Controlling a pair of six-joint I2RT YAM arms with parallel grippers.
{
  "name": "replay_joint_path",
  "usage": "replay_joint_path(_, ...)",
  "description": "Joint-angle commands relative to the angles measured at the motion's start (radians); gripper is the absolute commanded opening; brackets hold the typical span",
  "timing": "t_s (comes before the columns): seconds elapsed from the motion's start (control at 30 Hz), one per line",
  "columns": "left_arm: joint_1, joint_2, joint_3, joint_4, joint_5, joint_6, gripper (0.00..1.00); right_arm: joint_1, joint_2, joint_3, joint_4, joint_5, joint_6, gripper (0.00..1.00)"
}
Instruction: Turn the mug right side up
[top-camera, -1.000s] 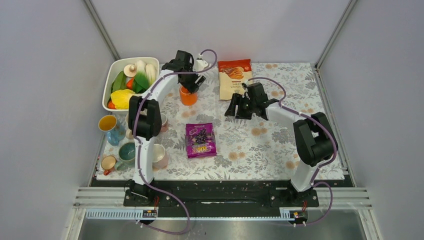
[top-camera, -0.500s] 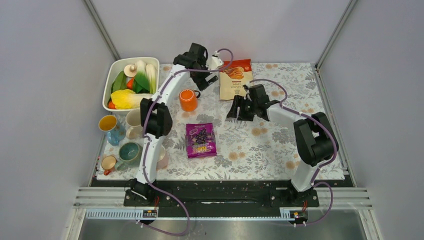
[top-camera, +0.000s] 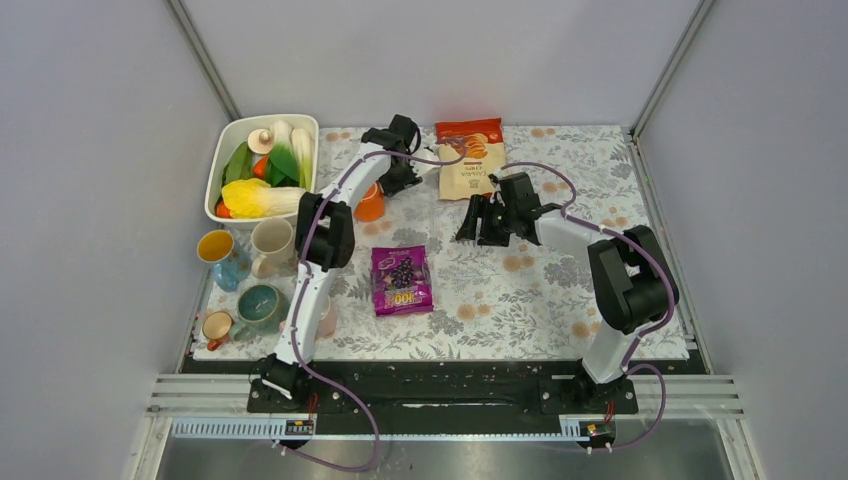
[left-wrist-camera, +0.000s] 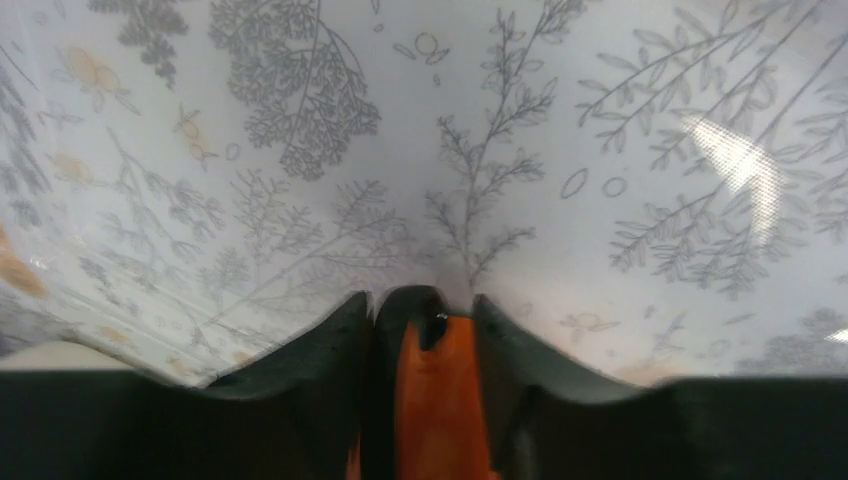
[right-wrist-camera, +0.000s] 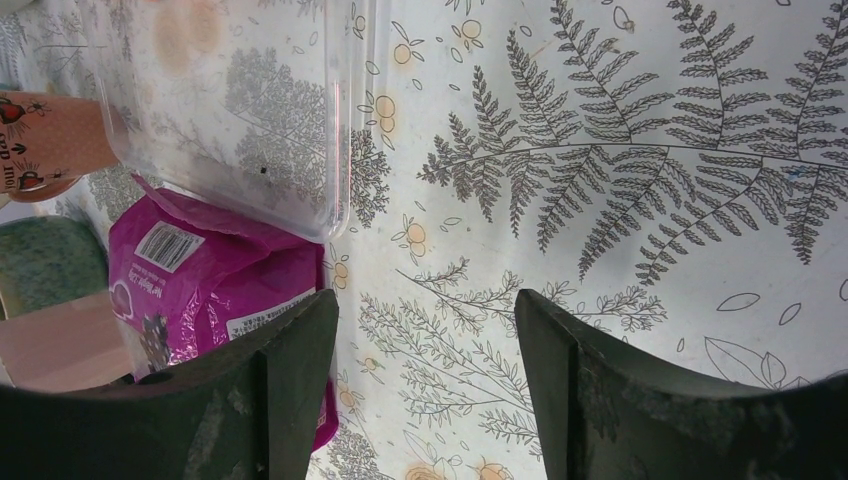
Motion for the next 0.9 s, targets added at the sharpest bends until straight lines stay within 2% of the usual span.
replay_joint_path(0.0,0.009,-0.066,-0.014,-0.007,-0.022,0.01,0.31,-0.007,-0.051,0.001,0.02,0.02,-0.014,0.75)
replay_joint_path(0.03,0.01,-0.069,-0.016,-0.006,-0.022,0.007,0.26,-0.006,-0.05,0.003,0.019,0.015,-0.013,0.75)
replay_joint_path(0.07,0.012,-0.075,-0.018,-0.006,-0.019,0.01,0.27,-0.006,-0.049,0.005,0.021,0.011,-0.012,0.74)
replay_joint_path(0.13,0.014,-0.087,-0.031,-0.009,-0.014,0.026,0.39,-0.007,-0.049,0.004,0.021,0.009,-0.013,0.75)
replay_joint_path(0.2,0.018,-0.087,-0.029,-0.017,-0.019,0.036,0.37,-0.007,-0.052,0.002,0.02,0.013,-0.016,0.75)
replay_joint_path(0.33,0.027,-0.082,-0.025,-0.051,-0.032,0.047,0.21,-0.007,-0.054,0.0,0.021,0.012,-0.016,0.75)
replay_joint_path(0.43,0.032,-0.091,-0.026,-0.057,-0.026,0.039,0.0,-0.007,-0.051,0.003,0.02,0.011,-0.017,0.75)
replay_joint_path(0.6,0.035,-0.134,-0.027,-0.025,-0.011,0.006,0.0,-0.007,-0.056,0.005,0.021,0.01,-0.016,0.75)
replay_joint_path(0.77,0.048,-0.228,-0.072,0.144,0.078,-0.154,0.0,-0.007,-0.063,0.023,0.036,-0.008,-0.018,0.75)
replay_joint_path(0.87,0.05,-0.268,-0.134,0.211,0.131,-0.221,0.0,-0.007,-0.054,0.034,0.129,-0.07,0.017,0.75)
